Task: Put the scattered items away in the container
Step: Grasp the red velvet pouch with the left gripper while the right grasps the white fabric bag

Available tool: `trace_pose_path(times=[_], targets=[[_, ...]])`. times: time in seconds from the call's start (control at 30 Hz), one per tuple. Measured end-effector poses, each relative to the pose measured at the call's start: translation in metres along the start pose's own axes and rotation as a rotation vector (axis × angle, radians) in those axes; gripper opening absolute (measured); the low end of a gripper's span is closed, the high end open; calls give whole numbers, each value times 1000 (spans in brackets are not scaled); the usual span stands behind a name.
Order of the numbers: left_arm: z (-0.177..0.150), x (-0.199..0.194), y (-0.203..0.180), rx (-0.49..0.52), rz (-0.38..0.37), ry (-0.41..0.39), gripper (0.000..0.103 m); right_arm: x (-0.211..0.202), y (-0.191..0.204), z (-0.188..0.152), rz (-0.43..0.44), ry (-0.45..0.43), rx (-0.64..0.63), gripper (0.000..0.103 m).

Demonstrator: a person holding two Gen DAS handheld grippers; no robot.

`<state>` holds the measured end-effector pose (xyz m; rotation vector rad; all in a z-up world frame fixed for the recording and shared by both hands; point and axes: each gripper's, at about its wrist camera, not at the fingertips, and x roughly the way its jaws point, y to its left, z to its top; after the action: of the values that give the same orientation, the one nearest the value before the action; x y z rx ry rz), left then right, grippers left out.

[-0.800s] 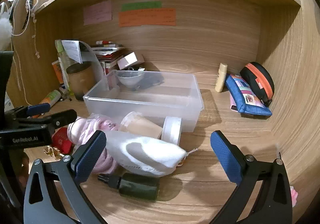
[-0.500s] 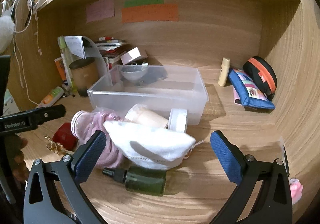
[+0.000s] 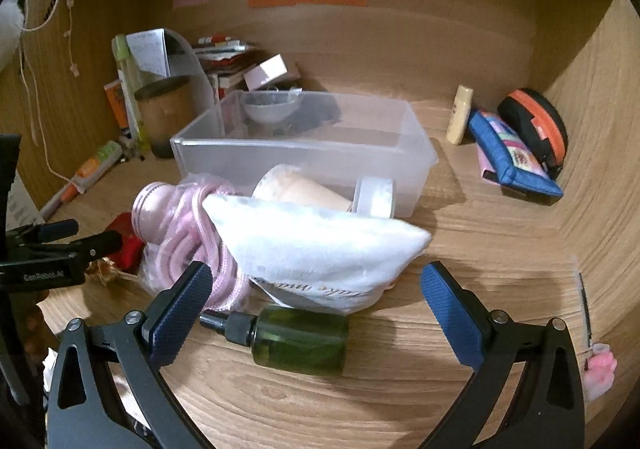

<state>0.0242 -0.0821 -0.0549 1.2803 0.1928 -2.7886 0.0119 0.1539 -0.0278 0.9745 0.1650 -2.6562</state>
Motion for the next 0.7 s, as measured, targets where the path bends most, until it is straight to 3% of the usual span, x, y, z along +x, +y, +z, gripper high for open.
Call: trace_pose_path(times=[0.17, 0.43, 0.47, 0.53, 0.63, 0.7], targets=[[1, 18, -10, 135, 77, 62, 103, 18, -3, 1, -19, 44, 17, 103], [5, 35, -7, 124, 10, 151, 103, 35, -7, 6, 34, 54, 52, 102], [5, 35, -7, 132, 8, 155, 103, 35, -6, 6, 31, 43, 55, 101], [4, 35, -7, 149, -6, 153, 103, 35, -4, 7, 39, 37, 40, 85], [2, 33, -6, 155, -13, 146, 102, 34, -3, 8, 29, 24, 17, 80], [2, 31, -4, 155, -14, 128, 96, 31, -3, 7, 29, 8, 11, 78]])
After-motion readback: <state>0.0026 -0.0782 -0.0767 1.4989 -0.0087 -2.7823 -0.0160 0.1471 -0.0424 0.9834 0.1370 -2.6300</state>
